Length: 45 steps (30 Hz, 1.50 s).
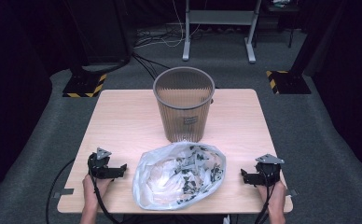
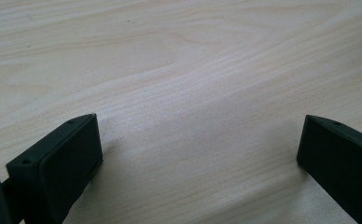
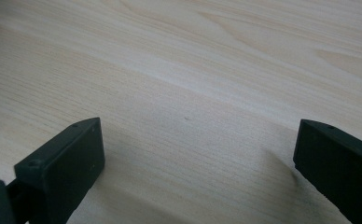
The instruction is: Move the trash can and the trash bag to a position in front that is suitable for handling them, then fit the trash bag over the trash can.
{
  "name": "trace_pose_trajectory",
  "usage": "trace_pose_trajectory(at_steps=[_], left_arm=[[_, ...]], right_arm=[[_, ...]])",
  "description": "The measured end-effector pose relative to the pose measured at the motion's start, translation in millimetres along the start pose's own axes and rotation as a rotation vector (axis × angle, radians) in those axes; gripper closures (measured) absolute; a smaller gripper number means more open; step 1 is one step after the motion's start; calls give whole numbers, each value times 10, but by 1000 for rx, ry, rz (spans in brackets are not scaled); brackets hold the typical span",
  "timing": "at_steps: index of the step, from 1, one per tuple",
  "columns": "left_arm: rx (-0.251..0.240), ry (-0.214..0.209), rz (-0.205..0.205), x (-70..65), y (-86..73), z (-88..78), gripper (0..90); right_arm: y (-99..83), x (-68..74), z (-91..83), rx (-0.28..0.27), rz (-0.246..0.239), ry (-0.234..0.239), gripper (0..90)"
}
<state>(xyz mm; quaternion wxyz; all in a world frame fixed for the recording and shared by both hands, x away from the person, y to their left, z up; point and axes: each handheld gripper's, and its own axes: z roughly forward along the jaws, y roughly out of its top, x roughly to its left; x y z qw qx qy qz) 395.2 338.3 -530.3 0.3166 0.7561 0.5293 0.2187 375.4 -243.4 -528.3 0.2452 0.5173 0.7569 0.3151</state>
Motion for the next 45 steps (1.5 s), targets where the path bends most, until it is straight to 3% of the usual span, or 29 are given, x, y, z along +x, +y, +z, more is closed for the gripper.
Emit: trace_pose_trajectory(at_steps=[30, 34, 36, 39, 40, 45], left_arm=[[2, -2, 4, 2, -1, -2, 0], [-1, -15, 11, -5, -2, -5, 0], [-10, -14, 3, -2, -5, -13, 0], [-53, -47, -30, 1, -19, -49, 0], [-78, -84, -53, -18, -27, -74, 0], [-128, -121, -60, -85, 6, -183, 0]], right_arm=[[0, -1, 0, 2, 11, -4, 10], [-3, 12, -7, -5, 0, -26, 10], [-2, 9, -7, -4, 4, -25, 10], [2, 5, -9, 0, 8, -20, 14], [3, 4, -12, -4, 6, -24, 15], [-5, 13, -49, -25, 32, -4, 20]])
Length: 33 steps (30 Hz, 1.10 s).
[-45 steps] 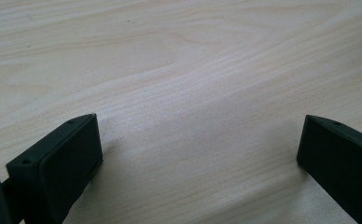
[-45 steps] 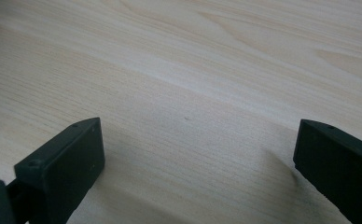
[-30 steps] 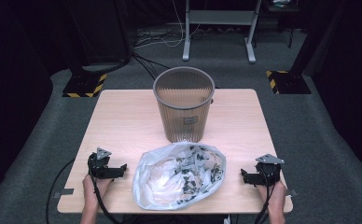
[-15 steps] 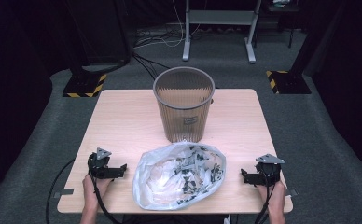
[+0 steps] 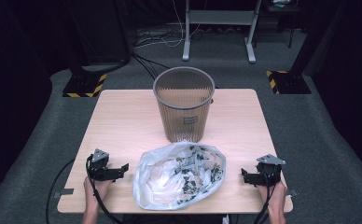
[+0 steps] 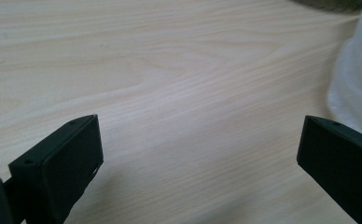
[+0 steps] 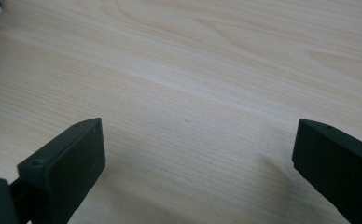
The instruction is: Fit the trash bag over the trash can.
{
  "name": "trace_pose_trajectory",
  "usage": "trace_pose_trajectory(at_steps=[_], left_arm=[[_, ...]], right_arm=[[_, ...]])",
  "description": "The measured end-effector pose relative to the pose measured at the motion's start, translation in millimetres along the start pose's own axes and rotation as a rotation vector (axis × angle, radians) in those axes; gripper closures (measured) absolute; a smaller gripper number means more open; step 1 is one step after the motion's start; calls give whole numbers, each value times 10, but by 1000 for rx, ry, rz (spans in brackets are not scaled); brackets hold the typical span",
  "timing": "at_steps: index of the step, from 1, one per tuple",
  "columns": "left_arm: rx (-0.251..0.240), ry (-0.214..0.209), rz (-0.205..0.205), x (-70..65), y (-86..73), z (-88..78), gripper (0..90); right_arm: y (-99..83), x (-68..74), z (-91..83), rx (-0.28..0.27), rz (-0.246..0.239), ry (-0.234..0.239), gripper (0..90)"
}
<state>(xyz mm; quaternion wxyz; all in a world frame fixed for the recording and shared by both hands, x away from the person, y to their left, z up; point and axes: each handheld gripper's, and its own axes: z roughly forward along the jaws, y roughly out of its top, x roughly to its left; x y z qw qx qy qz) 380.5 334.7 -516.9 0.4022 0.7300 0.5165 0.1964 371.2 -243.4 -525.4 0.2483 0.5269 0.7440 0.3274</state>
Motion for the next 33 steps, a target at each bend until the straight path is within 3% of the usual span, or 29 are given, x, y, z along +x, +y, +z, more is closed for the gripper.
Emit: trace_pose_trajectory(at_steps=[5, 14, 20, 33], left_arm=[[-83, -39, -3, -105, 92, -183, 0], [-135, -72, 28, -222, 199, -338, 0], [-158, -90, 36, -286, 221, -427, 0], [-181, -143, 57, -470, 258, -461, 12]], right_arm=[[59, 80, -131, -49, 3, 24, 29], [248, 237, -341, -105, -29, 58, 35], [344, 348, -445, -140, -50, 91, 39], [490, 559, -504, -193, -73, 184, 43]])
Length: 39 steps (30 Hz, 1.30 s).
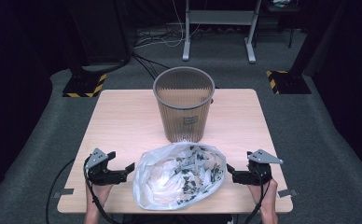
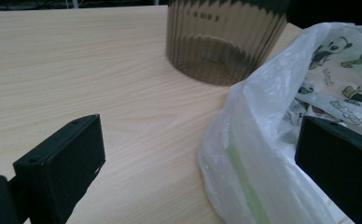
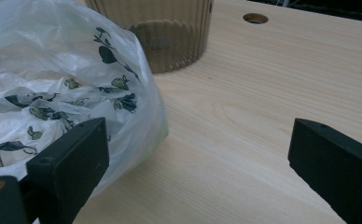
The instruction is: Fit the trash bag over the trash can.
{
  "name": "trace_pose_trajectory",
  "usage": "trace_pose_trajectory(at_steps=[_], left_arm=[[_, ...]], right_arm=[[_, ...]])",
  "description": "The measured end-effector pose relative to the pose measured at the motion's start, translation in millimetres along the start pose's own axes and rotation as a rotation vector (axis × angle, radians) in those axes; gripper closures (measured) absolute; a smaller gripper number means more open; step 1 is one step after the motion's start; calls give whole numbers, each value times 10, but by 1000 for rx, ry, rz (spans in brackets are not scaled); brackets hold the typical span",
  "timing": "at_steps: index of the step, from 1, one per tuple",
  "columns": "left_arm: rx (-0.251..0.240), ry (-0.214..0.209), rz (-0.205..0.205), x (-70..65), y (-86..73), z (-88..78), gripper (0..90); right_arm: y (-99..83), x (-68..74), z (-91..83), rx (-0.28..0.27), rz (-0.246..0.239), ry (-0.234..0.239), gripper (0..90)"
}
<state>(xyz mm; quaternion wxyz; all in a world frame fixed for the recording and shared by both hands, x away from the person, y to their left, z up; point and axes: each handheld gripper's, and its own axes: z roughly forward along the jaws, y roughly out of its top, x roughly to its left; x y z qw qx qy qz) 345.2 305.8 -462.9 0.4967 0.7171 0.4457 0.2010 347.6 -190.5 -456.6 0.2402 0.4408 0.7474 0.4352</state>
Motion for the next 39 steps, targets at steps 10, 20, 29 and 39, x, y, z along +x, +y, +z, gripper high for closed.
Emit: trace_pose_trajectory(at_steps=[10, 20, 29, 39], left_arm=[[-19, -41, -17, -84, -43, 22, 17], [5, -68, -11, -179, -99, 121, 8], [39, -72, -14, -227, -227, 193, 0], [75, -54, 5, -300, -393, 333, 0]], right_arm=[[42, 157, 97, -11, -25, 48, 55], [27, 235, 237, 19, -32, 57, 59], [-36, 319, 367, 50, -50, 51, 76], [-201, 353, 475, 51, -44, 59, 123]])
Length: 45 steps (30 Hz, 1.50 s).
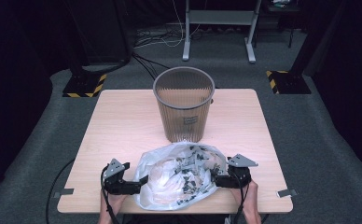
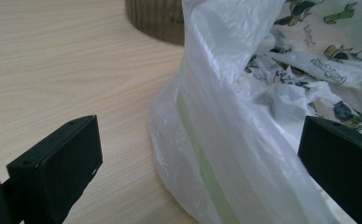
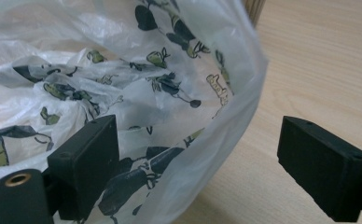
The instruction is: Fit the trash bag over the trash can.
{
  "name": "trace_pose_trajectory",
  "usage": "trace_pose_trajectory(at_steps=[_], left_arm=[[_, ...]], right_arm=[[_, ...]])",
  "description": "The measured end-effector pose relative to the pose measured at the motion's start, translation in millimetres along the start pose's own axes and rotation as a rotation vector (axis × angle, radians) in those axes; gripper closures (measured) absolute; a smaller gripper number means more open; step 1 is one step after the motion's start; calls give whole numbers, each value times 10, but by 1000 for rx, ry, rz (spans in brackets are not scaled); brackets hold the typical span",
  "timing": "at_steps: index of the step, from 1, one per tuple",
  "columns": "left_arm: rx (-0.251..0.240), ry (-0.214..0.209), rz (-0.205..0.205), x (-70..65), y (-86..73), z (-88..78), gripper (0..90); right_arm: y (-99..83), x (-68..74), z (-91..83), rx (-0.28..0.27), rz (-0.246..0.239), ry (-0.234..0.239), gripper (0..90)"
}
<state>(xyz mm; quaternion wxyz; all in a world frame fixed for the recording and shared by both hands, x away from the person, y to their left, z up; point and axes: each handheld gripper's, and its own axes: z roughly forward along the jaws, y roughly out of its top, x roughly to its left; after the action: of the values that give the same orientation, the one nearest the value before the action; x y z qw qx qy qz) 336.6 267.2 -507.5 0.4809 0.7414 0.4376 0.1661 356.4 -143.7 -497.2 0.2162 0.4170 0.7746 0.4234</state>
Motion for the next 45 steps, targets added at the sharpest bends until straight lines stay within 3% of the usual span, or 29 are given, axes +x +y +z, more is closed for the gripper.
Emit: trace_pose_trajectory(at_steps=[8, 13, 16, 24, 27, 33, 45], left_arm=[[50, -26, -8, 16, -57, 182, 0], [75, -5, -5, 18, -72, 237, 20], [79, 7, 8, 2, -66, 255, 194], [60, 25, 28, -37, -54, 287, 443], [20, 20, 44, -56, -49, 281, 623], [-44, 17, 33, -38, -33, 253, 807], [-189, -35, -45, 90, 51, 230, 880]], right_arm=[[-52, 50, 146, 45, -16, -5, 119], [-70, 49, 216, 62, -11, 4, 126], [-81, 35, 251, 66, -14, 10, 216], [-117, 31, 280, 61, -27, 5, 604], [-117, 25, 269, 35, -38, 16, 720], [-107, -9, 204, -61, 4, 32, 867], [-6, -23, 179, -208, 58, 49, 898]])
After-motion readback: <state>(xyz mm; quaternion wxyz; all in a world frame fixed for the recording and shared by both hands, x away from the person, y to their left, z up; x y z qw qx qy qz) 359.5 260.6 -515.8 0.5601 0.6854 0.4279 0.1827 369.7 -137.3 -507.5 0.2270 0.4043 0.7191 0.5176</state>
